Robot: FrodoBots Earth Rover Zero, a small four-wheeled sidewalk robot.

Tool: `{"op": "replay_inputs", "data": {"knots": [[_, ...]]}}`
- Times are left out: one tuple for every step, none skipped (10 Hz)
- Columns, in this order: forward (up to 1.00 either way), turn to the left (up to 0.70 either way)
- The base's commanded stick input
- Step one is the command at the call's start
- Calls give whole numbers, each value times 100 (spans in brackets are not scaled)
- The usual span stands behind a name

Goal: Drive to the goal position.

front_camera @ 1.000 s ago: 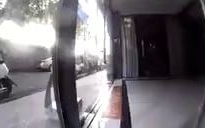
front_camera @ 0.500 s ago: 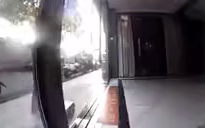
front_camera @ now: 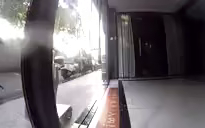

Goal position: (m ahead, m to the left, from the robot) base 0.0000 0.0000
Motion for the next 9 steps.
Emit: {"op": "replay_inputs", "data": {"knots": [[0,-22],[0,-43],[0,-43],[0,-43],[0,-43],[0,-22],[0,0],[0,0],[0,0]]}}
